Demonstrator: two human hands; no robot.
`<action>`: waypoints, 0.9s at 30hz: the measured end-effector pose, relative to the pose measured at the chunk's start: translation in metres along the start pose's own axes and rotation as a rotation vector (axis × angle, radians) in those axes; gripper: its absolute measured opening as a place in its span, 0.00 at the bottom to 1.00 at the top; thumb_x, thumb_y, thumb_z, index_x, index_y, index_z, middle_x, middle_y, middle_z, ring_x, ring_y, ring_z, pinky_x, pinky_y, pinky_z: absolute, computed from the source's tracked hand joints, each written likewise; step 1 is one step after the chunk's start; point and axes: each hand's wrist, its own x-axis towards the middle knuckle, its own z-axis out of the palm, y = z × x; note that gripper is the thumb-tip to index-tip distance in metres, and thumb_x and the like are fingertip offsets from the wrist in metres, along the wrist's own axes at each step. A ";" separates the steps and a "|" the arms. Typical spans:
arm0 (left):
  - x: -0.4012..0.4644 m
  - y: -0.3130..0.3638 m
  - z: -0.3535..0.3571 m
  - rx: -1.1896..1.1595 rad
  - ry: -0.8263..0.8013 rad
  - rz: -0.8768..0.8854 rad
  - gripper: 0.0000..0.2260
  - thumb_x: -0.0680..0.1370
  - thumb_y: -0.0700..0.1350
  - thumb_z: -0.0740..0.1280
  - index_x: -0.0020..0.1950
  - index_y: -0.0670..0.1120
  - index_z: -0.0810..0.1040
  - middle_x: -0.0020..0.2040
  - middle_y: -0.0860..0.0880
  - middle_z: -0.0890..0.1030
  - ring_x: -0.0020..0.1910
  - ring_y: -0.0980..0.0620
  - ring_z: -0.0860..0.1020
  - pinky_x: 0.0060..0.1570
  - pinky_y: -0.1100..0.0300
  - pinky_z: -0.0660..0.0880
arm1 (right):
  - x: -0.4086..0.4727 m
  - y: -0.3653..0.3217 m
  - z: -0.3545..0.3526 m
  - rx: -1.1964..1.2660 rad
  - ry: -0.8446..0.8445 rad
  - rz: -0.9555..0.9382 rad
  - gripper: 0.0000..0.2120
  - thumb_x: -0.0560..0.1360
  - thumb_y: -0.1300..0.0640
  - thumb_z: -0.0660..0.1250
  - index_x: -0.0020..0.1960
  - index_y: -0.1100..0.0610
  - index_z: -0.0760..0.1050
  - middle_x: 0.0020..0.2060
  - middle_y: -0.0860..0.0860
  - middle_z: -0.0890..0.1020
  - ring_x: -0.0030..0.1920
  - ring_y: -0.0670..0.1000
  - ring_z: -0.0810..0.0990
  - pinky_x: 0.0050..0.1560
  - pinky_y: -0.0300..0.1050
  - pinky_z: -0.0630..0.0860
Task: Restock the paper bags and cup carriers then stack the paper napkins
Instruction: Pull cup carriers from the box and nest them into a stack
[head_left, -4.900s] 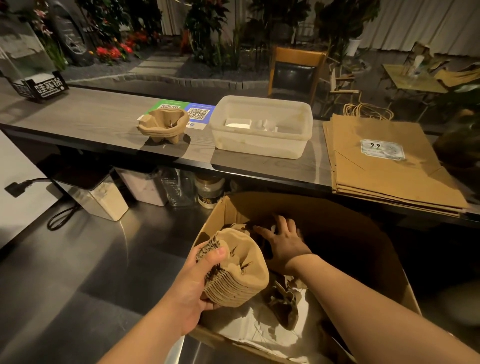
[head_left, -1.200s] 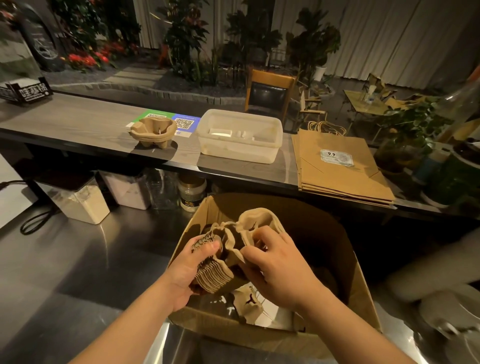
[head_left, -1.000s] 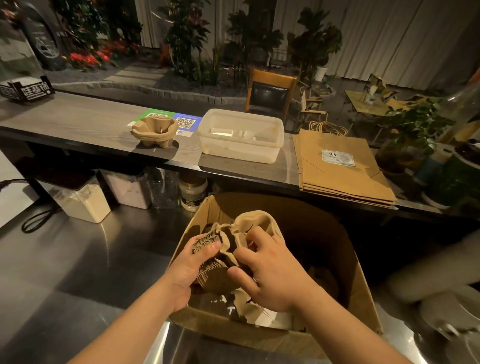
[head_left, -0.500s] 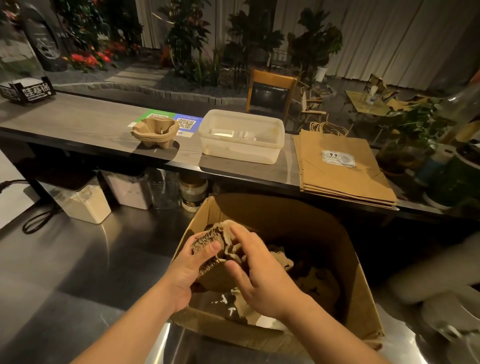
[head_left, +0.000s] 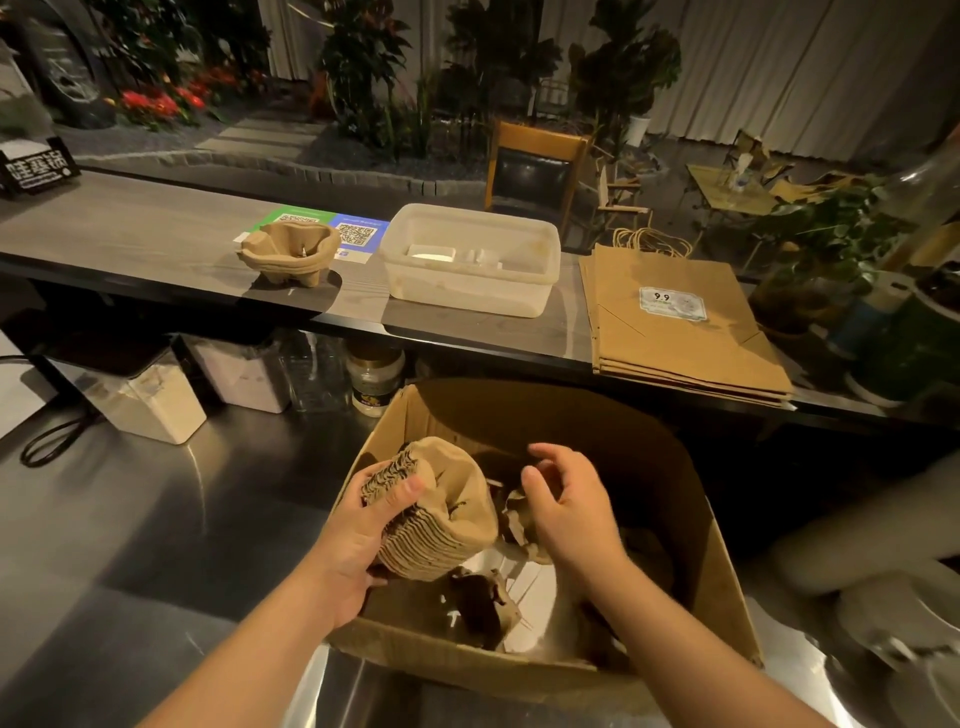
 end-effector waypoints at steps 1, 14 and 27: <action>0.002 -0.001 -0.001 -0.009 -0.001 -0.004 0.39 0.59 0.66 0.79 0.68 0.60 0.74 0.62 0.47 0.84 0.62 0.40 0.80 0.58 0.37 0.78 | 0.010 0.015 -0.001 -0.095 -0.022 0.107 0.21 0.81 0.49 0.67 0.72 0.45 0.69 0.69 0.47 0.71 0.67 0.47 0.74 0.63 0.42 0.77; 0.006 -0.003 -0.003 -0.035 -0.009 -0.045 0.34 0.65 0.66 0.79 0.68 0.60 0.75 0.61 0.47 0.85 0.63 0.39 0.80 0.64 0.33 0.74 | 0.042 0.074 0.018 -0.475 -0.288 0.520 0.40 0.74 0.61 0.73 0.81 0.52 0.59 0.77 0.54 0.63 0.75 0.59 0.67 0.73 0.54 0.71; 0.005 -0.002 -0.002 -0.024 -0.007 -0.036 0.43 0.56 0.71 0.81 0.68 0.61 0.76 0.62 0.47 0.85 0.64 0.39 0.80 0.65 0.31 0.74 | 0.038 0.085 0.017 -0.280 -0.181 0.533 0.35 0.75 0.66 0.68 0.78 0.51 0.63 0.73 0.54 0.68 0.67 0.57 0.75 0.65 0.52 0.79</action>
